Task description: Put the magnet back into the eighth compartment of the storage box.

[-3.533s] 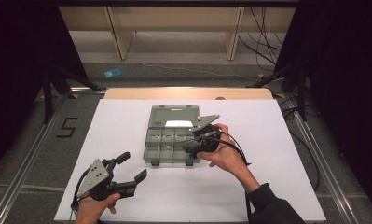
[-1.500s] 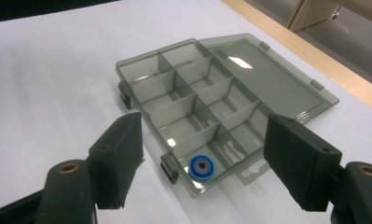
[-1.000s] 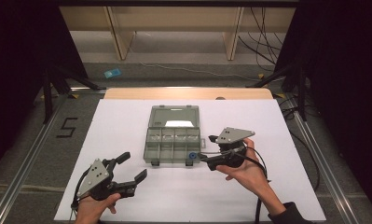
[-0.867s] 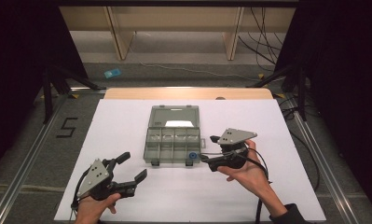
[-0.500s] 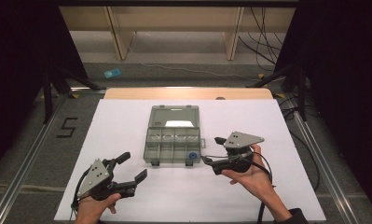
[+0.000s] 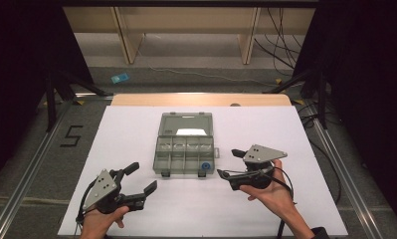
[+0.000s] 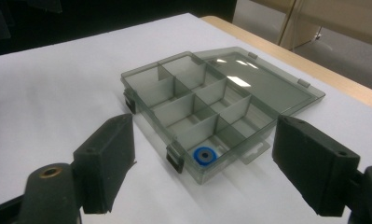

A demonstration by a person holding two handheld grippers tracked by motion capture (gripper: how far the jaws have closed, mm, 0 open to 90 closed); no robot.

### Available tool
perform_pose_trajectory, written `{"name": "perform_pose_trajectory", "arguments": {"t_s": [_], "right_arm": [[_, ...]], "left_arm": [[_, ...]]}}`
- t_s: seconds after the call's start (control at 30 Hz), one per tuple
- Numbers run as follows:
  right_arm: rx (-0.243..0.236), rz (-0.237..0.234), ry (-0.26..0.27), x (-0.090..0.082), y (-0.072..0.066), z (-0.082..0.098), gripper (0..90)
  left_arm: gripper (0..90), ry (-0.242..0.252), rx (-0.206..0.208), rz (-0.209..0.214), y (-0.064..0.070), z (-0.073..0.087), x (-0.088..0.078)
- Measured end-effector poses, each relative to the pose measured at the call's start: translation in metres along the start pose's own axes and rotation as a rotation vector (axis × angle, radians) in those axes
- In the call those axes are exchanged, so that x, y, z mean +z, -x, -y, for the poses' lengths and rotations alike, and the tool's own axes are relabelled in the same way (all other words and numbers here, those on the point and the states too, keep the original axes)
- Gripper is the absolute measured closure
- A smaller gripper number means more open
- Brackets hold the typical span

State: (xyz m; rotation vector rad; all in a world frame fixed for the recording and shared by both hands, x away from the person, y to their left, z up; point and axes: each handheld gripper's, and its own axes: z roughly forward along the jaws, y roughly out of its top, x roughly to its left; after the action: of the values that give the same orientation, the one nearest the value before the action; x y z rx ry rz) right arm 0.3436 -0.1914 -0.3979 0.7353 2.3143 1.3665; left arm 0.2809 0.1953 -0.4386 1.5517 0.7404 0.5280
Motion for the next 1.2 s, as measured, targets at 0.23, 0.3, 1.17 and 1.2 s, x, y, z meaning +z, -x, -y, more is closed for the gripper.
{"name": "perform_pose_trajectory", "arguments": {"t_s": [0.23, 0.3, 1.17, 1.2], "right_arm": [[0.021, -0.001, 0.019, -0.003, -0.002, 0.005, 21.8], [0.021, 0.009, 0.029, -0.004, -0.002, 0.006, 21.8], [0.086, -0.005, 0.068, -0.017, -0.007, 0.021, 21.3], [0.089, -0.007, 0.071, -0.017, -0.007, 0.022, 21.2]], "left_arm": [[16.5, -0.001, -0.002, 0.001, 0.000, 0.000, 0.000], [16.5, -0.001, -0.003, 0.004, 0.000, 0.000, 0.000], [16.6, -0.010, -0.004, 0.013, 0.001, 0.001, 0.001], [16.5, -0.010, -0.004, 0.013, 0.001, 0.001, 0.001]]}}
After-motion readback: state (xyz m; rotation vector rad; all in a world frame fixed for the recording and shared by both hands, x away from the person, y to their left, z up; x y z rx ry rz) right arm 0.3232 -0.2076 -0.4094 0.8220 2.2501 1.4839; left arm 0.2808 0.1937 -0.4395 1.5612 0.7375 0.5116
